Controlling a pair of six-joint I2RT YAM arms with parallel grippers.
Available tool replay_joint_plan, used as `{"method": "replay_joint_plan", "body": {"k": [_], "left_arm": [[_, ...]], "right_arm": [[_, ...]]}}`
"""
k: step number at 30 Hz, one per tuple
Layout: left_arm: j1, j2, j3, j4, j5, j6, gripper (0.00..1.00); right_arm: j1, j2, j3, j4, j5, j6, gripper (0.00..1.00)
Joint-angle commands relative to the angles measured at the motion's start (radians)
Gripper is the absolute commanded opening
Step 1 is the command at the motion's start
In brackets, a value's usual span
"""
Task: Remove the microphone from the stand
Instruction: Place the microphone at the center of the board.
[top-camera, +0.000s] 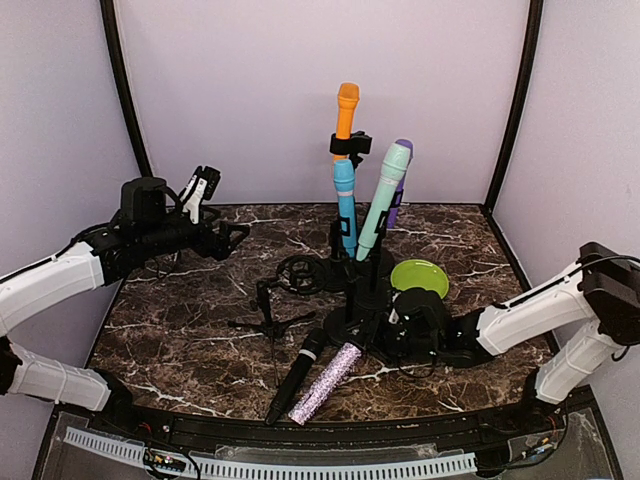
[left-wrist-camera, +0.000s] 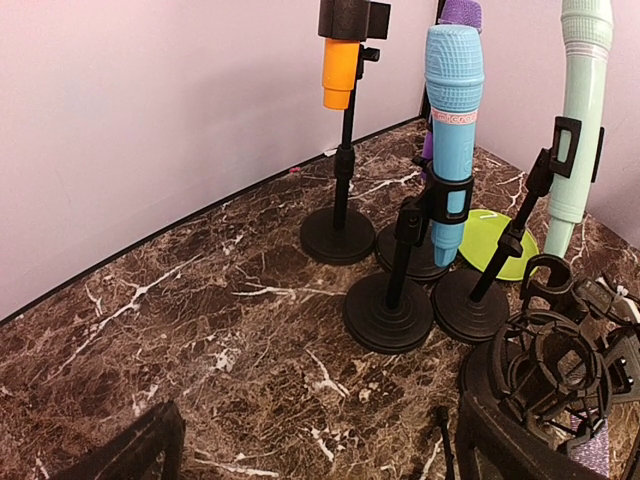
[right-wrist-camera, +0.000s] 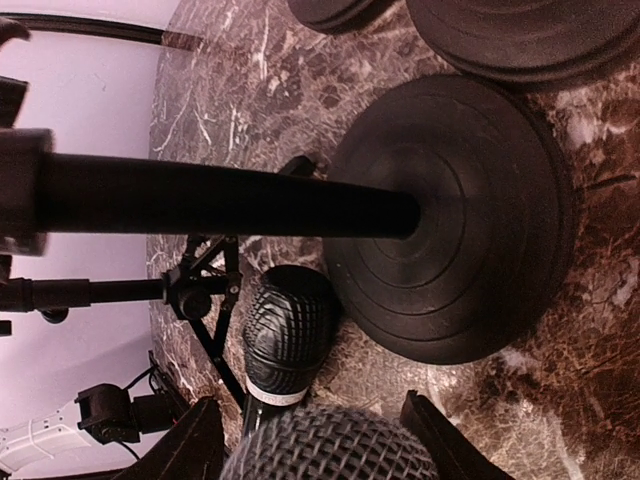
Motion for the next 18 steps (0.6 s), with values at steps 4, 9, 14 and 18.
{"method": "replay_joint_plan", "body": {"k": [4,9,14,18], "left_arm": [[-0.003,-0.014,-0.011,0.015,-0.004,0.010,0.97],[-0.003,-0.013,-0.012,0.014,-0.005,0.009,0.97],[-0.003,-0.013,-0.012,0.014,-0.010,0.009,0.96],[-0.003,-0.018,-0.013,0.015,-0.020,0.010,0.96]], "right_arm": [[0.013,0.039,0.028,0.002,-0.017,0.044,0.68],[0.012,0.047,0.038,-0.012,-0.019,0.041,0.71],[0.012,0.030,0.031,-0.021,0.001,0.042,0.77],[0.011,0.008,0.028,-0.039,0.024,0.029,0.81]]}}
